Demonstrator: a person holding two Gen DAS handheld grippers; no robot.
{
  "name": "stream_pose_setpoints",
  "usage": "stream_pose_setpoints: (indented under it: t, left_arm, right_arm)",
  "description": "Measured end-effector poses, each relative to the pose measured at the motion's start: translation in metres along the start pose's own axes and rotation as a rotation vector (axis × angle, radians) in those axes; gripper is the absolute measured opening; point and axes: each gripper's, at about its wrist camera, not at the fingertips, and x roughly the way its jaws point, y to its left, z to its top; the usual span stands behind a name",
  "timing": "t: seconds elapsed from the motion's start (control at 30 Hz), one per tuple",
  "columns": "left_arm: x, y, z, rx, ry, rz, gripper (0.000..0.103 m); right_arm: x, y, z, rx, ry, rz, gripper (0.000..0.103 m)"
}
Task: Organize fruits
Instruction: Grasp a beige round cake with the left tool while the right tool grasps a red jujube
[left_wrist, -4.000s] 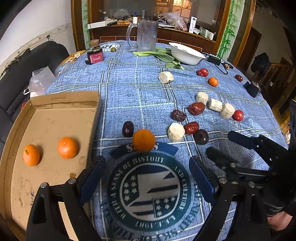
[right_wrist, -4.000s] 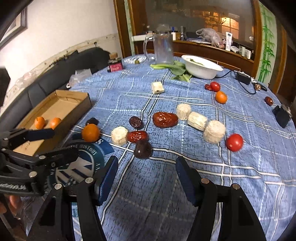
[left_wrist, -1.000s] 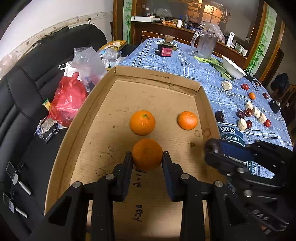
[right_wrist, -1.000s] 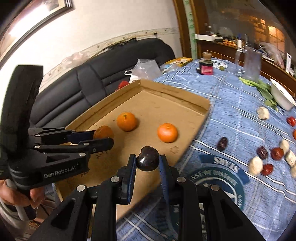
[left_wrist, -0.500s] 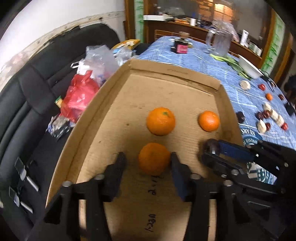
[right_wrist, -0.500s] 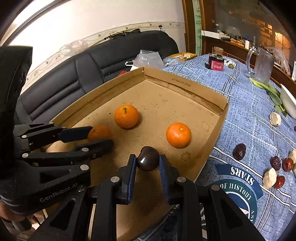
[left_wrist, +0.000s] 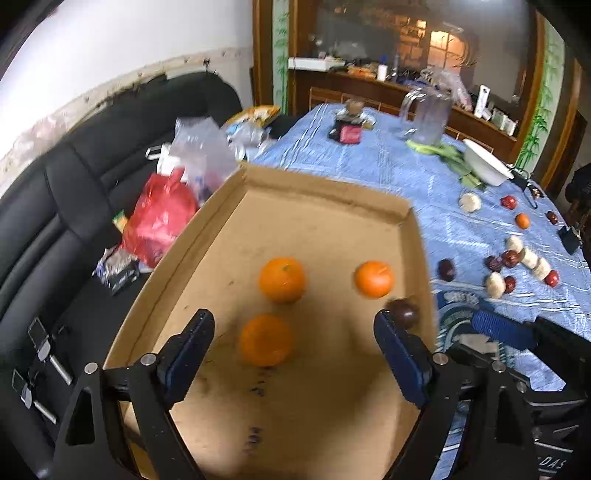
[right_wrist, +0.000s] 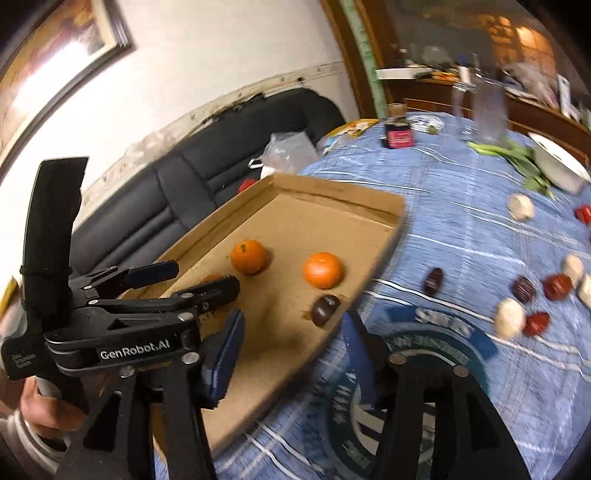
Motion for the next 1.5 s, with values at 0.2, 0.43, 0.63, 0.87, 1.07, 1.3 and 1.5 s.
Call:
stream_pose_setpoints:
  t: [0.2, 0.43, 0.63, 0.87, 1.07, 1.3, 1.5]
  left_arm:
    - [-0.006, -0.045, 0.006, 0.046, -0.021, -0.077, 0.092]
    - [-0.002, -0.097, 0.009, 0.08, 0.018, -0.205, 0.094]
    - [0.011, -0.135, 0.007, 0.122, 0.067, -0.271, 0.094]
    - [0.033, -0.16, 0.002, 0.186, 0.13, -0.26, 0.094]
    - [0.038, -0.15, 0.006, 0.161, 0.132, -0.243, 0.094]
    - [0.046, -0.153, 0.011, 0.162, 0.143, -0.244, 0.094]
    - [0.051, -0.168, 0.013, 0.181, 0.152, -0.259, 0.094]
  right_arm:
    - [-0.042, -0.033, -0.009, 0.037, -0.06, -0.093, 0.061]
    - [-0.087, -0.077, -0.025, 0.053, -0.085, -0.253, 0.065]
    - [-0.101, -0.109, -0.037, 0.072, -0.066, -0.337, 0.065]
    - [-0.081, -0.12, -0.03, -0.019, -0.039, -0.373, 0.065]
    - [-0.045, -0.125, -0.012, -0.089, 0.017, -0.358, 0.053]
    - [-0.014, -0.14, -0.002, -0.085, 0.094, -0.345, 0.043]
    - [-0.027, -0.145, -0.005, -0.065, 0.072, -0.336, 0.036]
